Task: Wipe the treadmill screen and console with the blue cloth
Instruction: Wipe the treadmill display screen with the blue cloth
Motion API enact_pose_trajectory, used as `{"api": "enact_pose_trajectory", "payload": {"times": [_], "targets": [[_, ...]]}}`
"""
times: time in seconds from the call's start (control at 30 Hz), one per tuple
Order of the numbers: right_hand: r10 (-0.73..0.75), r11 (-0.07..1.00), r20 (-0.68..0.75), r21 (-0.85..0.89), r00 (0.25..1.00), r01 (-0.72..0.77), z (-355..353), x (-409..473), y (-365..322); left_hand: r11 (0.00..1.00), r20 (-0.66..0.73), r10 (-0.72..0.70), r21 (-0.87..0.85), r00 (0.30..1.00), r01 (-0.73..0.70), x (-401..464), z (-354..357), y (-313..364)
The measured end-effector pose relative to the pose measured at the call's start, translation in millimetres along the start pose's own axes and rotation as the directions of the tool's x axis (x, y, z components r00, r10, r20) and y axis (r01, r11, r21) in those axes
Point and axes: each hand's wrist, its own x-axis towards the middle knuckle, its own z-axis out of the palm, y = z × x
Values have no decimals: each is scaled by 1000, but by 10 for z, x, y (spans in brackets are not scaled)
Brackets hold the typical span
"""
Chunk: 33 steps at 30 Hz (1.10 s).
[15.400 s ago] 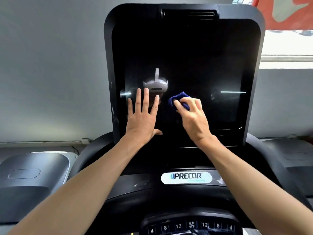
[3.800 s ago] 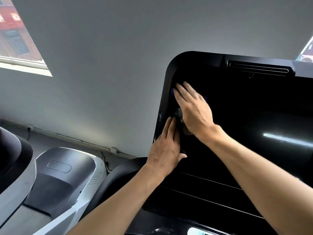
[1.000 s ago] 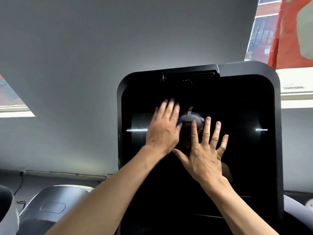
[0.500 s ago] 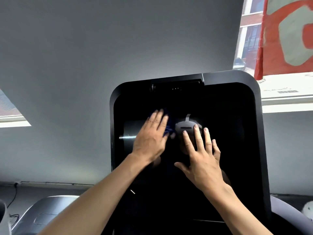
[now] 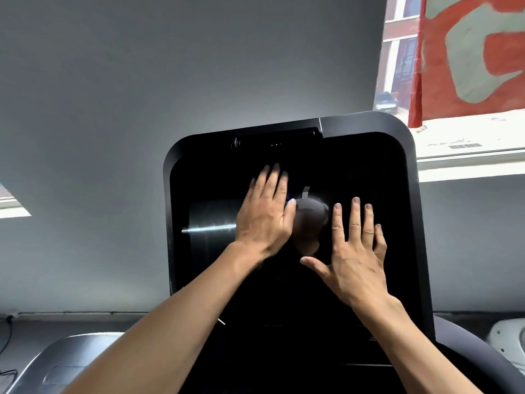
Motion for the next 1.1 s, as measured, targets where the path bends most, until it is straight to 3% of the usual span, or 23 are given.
{"api": "enact_pose_trajectory", "payload": {"times": [0.1,0.2,0.3,0.4,0.57,0.73,0.83,0.93,1.0,1.1], "targets": [[-7,1000,-10,12,1000,7,1,4,24,993,16,121,11,993,-121,-44,103,255],[-19,1000,-24,18,1000,20,-8,-18,61,974,47,226,22,973,-227,-339,116,62],[-24,1000,-21,9,1000,24,-8,-13,71,991,-46,123,55,991,-120,-189,65,-106],[-27,1000,-6,13,1000,27,-2,-9,73,999,-126,-10,29,992,14,108,101,145],[-19,999,2,33,1000,19,0,-11,89,963,-87,261,93,961,-253,-197,189,88],[-15,999,28,32,1000,14,-26,-9,64,982,-136,142,145,981,-122,105,121,97],[-47,998,36,35,998,46,-110,-8,84,958,-82,270,126,959,-259,127,233,363],[-65,998,-66,-6,996,64,-327,23,285,938,-66,325,148,943,-313,-123,196,189],[3,999,-104,-34,995,-7,-427,37,514,953,-90,276,153,957,-260,-145,157,103],[73,996,-4,-46,997,-73,-363,-2,758,979,-111,175,121,978,-162,139,173,353]]}}
